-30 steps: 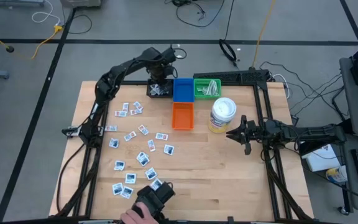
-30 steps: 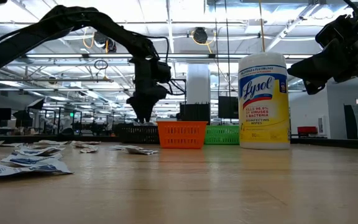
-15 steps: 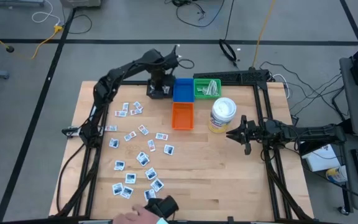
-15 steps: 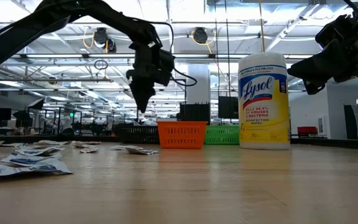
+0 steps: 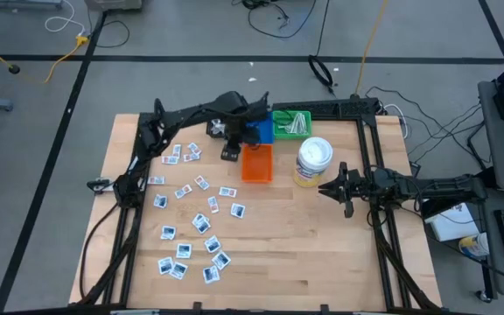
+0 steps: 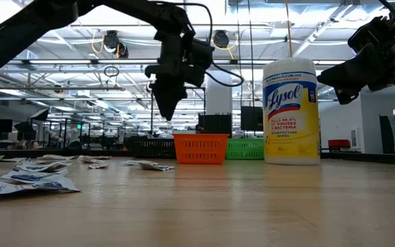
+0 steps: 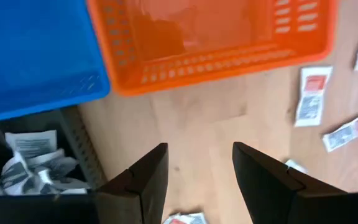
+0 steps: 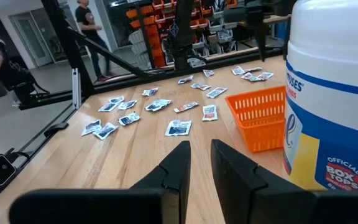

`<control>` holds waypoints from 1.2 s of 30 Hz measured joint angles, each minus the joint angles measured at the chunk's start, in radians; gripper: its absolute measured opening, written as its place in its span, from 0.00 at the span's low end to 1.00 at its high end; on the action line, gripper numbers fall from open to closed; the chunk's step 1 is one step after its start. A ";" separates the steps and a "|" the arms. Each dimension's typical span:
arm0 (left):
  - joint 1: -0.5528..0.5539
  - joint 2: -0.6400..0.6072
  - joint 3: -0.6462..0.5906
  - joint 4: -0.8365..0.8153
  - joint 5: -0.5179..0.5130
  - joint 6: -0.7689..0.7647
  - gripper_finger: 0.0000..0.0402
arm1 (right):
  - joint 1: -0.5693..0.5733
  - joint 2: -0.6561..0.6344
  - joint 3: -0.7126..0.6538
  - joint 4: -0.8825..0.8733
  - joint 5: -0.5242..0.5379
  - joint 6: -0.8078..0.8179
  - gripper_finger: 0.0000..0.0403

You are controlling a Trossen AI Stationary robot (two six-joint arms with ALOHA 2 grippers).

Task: Pick & Place First Aid Supplies
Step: Put the orange ointment pack into the orange bin

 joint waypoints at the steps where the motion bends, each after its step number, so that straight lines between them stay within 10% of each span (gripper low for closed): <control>1: -0.010 -0.005 -0.006 0.005 0.000 -0.015 0.45 | 0.000 0.000 0.000 0.000 0.000 0.000 0.15; 20: -0.269 -0.378 -0.610 0.336 0.000 -0.090 0.45 | 0.000 0.000 0.000 0.000 0.000 0.000 0.15; 36: -0.299 -0.351 -0.684 0.469 0.033 -0.268 0.45 | 0.000 0.000 0.000 0.000 0.000 0.000 0.15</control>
